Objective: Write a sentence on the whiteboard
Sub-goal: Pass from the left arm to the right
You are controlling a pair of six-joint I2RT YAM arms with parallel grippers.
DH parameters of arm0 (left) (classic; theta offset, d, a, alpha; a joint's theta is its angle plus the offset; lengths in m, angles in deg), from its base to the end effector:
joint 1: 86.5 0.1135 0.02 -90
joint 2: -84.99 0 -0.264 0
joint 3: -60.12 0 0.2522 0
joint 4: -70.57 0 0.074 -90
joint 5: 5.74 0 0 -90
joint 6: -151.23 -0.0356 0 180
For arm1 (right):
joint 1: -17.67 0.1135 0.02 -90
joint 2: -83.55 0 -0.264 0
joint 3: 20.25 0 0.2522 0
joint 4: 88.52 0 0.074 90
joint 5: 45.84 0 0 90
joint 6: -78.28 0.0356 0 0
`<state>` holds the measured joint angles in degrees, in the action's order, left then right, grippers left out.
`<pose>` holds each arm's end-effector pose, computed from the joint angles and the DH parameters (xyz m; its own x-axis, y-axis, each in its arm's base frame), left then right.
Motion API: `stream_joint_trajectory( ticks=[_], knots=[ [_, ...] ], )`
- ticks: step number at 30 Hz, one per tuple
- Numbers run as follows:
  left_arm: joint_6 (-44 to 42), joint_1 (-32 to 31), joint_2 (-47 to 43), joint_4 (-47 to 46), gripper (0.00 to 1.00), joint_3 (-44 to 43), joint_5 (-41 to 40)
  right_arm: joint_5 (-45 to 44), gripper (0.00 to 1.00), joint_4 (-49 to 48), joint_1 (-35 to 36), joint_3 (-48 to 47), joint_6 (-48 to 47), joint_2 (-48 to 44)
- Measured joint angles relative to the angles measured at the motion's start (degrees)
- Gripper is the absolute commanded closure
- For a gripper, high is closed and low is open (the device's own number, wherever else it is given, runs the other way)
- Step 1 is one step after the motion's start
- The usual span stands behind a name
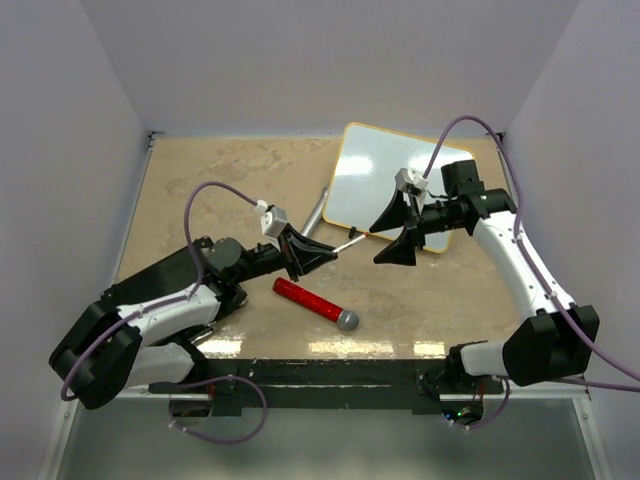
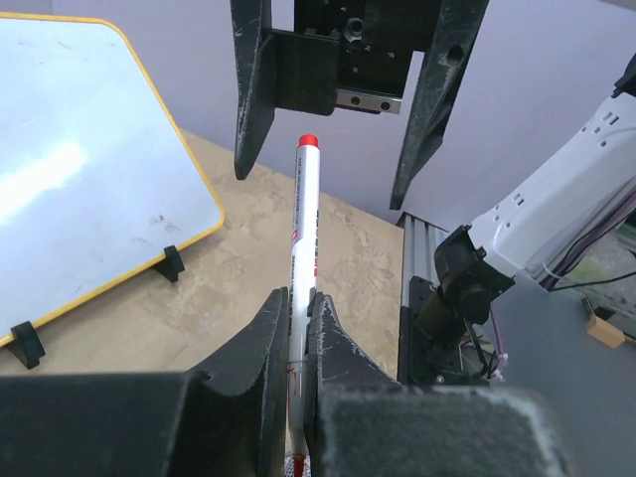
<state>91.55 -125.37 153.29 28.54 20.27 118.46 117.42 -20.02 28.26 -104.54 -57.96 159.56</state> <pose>0.1779 -0.1691 0.2629 -0.3190 -0.2792 -0.9057 0.9075 0.1855 -0.3768 0.2371 0.0790 0.3329 -0.2142 -0.2517 -0.9438 -0.9762 0.0202 0.2161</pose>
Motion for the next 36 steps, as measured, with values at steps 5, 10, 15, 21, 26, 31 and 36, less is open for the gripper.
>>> stream_joint_trajectory(
  ticks=[5, 10, 15, 21, 26, 31, 36],
  knots=[
    [1.2, -1.4, 3.74, -4.17, 1.0, -0.55, -1.66, 6.75, 0.11, 0.57, 0.02, -0.55, 3.21, 2.36],
    [2.27, -2.93, 6.62, -8.37, 1.0, -1.33, -3.91, 9.25, 0.11, 8.39, 0.31, -5.2, -3.45, 8.79],
    [3.41, -4.02, 9.53, -11.8, 1.0, -3.17, -6.14, 9.73, 0.11, 13.84, 0.35, -6.86, -8.35, 12.46],
    [3.74, -5.49, 13.53, -14.53, 1.0, -4.79, -9.4, 10.34, 0.14, 16.48, 0.66, -8.48, -10.43, 12.39],
    [3.76, -7.39, 15.87, -15.72, 1.0, -5.49, -12.28, 10.38, 0.26, 16.96, 0.66, -9.14, -10.45, 12.41],
    [3.72, -8.63, 16.98, -16.26, 1.0, -5.7, -15.13, 10.4, 0.46, 16.72, 0.66, -9.35, -9.55, 12.41],
    [3.69, -9.57, 17.42, -16.96, 1.0, -5.7, -17.14, 10.34, 0.59, 14.32, 0.63, -9.35, -6.21, 12.35]
  ],
)
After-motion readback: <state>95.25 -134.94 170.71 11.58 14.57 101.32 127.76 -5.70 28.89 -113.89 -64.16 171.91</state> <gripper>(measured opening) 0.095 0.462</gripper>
